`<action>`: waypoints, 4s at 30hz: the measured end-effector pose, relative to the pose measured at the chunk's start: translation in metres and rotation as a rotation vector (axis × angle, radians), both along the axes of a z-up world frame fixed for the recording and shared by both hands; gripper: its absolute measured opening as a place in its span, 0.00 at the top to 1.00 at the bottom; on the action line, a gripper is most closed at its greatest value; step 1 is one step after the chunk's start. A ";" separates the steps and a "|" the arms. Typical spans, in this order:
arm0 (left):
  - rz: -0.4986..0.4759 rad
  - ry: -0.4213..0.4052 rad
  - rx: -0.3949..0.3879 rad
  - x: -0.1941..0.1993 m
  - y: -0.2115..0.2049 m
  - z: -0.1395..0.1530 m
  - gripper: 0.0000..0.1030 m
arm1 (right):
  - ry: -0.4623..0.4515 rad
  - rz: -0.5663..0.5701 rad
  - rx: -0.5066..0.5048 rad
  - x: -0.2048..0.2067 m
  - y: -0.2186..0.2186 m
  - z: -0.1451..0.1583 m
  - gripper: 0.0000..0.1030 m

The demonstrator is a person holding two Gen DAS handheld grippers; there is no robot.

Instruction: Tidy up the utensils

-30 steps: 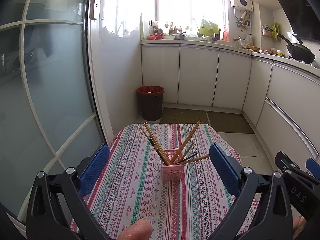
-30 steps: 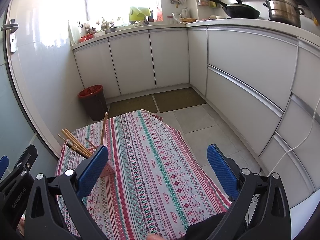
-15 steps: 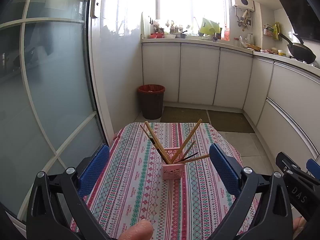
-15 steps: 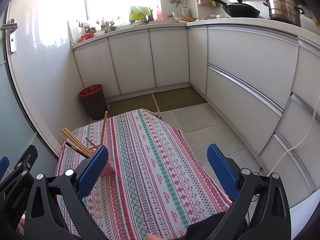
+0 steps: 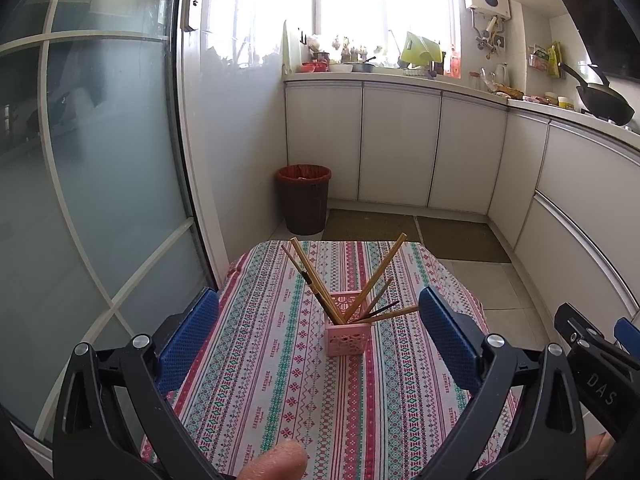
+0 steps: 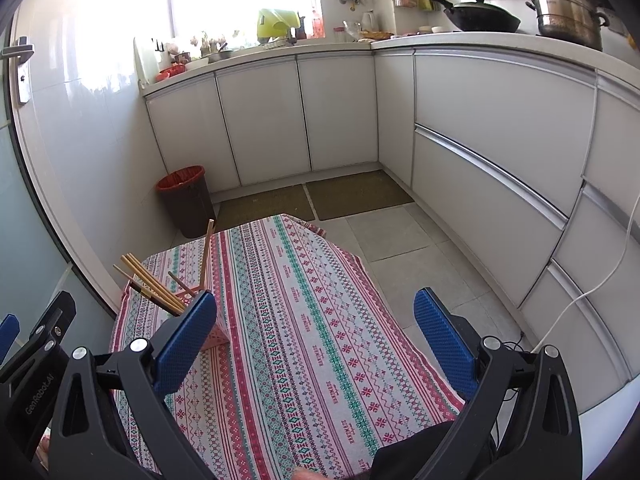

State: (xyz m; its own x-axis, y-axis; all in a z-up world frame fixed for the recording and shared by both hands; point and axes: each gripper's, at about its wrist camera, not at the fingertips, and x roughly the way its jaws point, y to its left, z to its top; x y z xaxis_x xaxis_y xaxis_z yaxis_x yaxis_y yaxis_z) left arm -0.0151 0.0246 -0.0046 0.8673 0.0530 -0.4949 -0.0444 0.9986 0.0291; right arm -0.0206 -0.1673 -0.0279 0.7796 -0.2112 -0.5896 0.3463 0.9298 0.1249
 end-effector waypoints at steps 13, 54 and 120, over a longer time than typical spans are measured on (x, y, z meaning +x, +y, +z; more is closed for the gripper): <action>0.006 0.009 -0.001 0.000 0.000 -0.002 0.07 | 0.011 0.000 0.006 0.001 0.000 -0.002 0.07; 0.023 0.014 0.013 0.003 0.000 -0.004 0.07 | 0.022 0.001 0.005 0.004 0.001 -0.006 0.07; 0.003 0.014 0.033 0.005 0.001 -0.009 0.07 | 0.035 -0.011 0.009 0.008 0.004 -0.010 0.07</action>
State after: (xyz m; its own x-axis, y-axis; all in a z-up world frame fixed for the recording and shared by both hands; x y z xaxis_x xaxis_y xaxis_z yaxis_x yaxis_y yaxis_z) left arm -0.0097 0.0256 -0.0135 0.8600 0.0719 -0.5051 -0.0466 0.9970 0.0626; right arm -0.0129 -0.1638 -0.0377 0.7560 -0.2140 -0.6186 0.3607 0.9248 0.1209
